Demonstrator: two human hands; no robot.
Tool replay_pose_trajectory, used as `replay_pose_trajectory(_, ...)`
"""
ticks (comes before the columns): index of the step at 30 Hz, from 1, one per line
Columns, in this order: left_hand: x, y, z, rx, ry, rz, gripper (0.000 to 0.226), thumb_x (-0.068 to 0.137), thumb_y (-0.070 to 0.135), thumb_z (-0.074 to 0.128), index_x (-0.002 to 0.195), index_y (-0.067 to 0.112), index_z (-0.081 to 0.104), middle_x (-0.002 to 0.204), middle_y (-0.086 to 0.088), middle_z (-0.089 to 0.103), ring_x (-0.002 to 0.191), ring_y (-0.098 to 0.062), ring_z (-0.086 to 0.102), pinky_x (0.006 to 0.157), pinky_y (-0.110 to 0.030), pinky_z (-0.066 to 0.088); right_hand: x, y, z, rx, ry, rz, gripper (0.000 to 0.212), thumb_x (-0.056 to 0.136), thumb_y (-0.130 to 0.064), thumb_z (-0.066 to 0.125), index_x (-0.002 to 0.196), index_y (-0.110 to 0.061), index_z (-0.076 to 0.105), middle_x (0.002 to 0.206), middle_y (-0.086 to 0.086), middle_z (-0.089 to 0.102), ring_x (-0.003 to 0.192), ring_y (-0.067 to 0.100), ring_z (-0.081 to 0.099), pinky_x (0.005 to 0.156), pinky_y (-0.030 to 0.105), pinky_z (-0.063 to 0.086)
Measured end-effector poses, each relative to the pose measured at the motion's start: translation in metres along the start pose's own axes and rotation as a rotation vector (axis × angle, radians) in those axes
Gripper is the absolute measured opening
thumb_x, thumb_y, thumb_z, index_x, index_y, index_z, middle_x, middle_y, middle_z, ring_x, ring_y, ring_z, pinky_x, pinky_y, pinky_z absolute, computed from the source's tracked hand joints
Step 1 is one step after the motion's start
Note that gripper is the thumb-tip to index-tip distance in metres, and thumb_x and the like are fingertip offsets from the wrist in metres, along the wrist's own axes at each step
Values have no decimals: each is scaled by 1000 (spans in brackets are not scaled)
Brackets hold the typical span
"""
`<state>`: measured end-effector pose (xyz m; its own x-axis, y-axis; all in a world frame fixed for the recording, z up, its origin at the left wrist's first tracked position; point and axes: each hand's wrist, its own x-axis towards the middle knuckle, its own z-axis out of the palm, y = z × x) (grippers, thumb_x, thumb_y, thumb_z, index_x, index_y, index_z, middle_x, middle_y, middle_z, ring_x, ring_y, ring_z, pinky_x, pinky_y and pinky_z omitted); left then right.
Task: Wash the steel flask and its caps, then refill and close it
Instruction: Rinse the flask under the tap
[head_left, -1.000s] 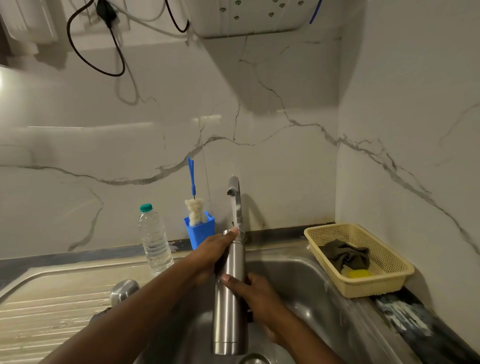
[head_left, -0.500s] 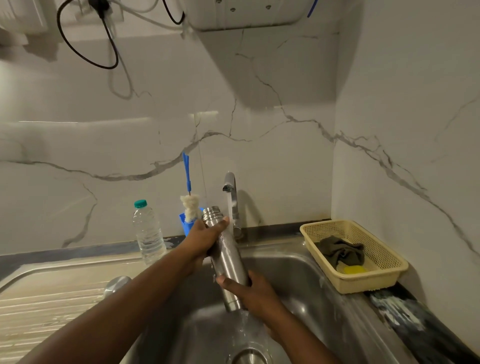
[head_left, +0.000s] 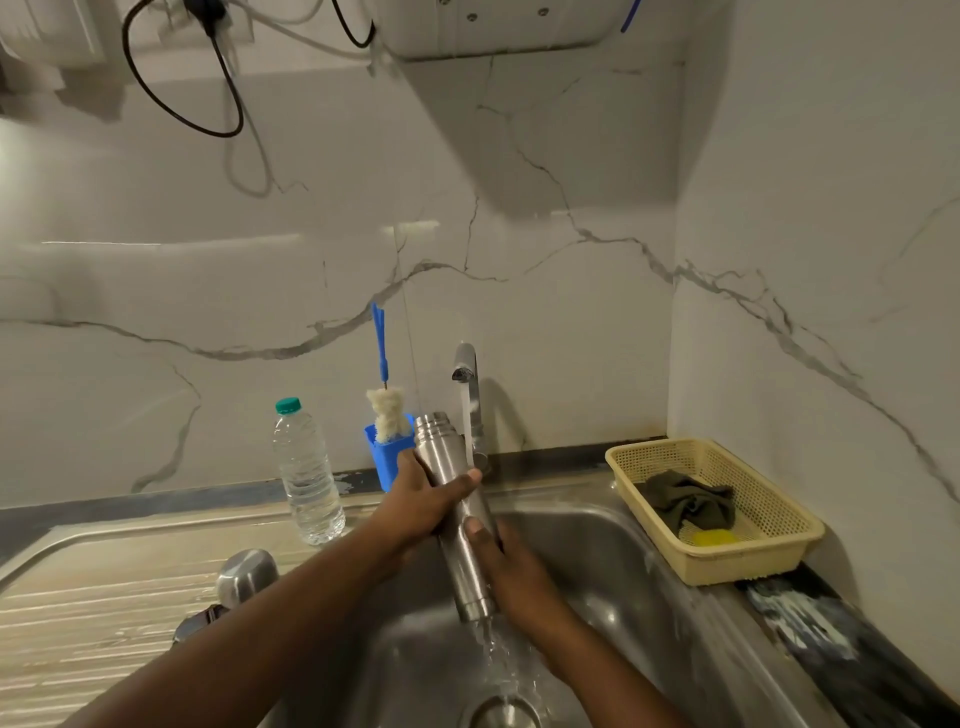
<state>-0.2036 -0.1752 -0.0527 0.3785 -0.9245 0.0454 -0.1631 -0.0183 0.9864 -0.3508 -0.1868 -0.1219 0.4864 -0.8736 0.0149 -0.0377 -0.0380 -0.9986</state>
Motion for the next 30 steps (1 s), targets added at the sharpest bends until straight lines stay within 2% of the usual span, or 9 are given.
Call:
replay_pose_trajectory(3,0,7,-2,-96,91,69,68,86,25,85,132,28,34,122,0,61,108,-21,66,94,-51,60,7,5,-3,141,91,169,43,105,-58,43,126,-28,66,118,7,74,105,23,72,92,42,60)
replay_pose_trajectory(7,-7,8,0,-158,206,178,73,89,19,83,132,29,26,117,5,56,103,-12,63,95,-46,57,15,11,0,615,121,363,37,110,-36,47,125,-5,61,121,27,67,108,39,70,79,41,63)
replay_pose_trajectory(12,-14,-2,2,-283,310,189,76,90,20,81,137,31,23,125,-1,55,104,-14,62,99,-48,56,22,18,-2,355,288,162,27,104,-28,61,120,-8,70,105,14,78,98,31,75,93,50,61)
replay_pose_trajectory(16,-23,-14,9,-383,334,187,81,90,18,81,144,34,22,121,3,56,107,-15,63,104,-53,54,20,14,-5,478,271,86,23,104,-14,59,126,-19,64,118,9,70,106,26,69,81,35,58)
replay_pose_trajectory(19,-26,-18,12,-407,374,208,83,91,15,80,146,34,21,121,4,55,107,-13,63,97,-47,56,19,13,1,561,179,125,30,107,-19,54,135,-13,60,124,15,70,114,29,68,88,36,57)
replay_pose_trajectory(22,-25,-19,10,-394,402,231,81,91,17,79,145,33,21,121,5,55,106,-12,63,93,-44,56,16,15,2,453,162,192,25,108,-29,53,119,-12,67,110,15,74,109,36,71,97,47,56)
replay_pose_trajectory(25,-23,-18,8,-379,403,217,85,91,20,80,148,32,18,123,2,54,106,-13,62,97,-45,55,16,18,1,316,211,140,26,106,-31,56,115,-12,72,103,13,79,101,34,74,92,49,58)
replay_pose_trajectory(28,-26,-20,12,-361,382,217,86,92,20,79,151,27,16,132,-2,54,108,-11,62,95,-40,54,19,19,0,350,226,96,23,107,-23,53,125,-16,67,117,12,73,109,28,69,95,44,58)
replay_pose_trajectory(30,-29,-21,18,-346,362,215,88,93,18,78,154,25,15,131,-1,54,106,-9,62,92,-37,55,21,18,0,474,155,105,35,107,-21,53,142,-21,55,130,13,65,118,28,63,98,39,52)
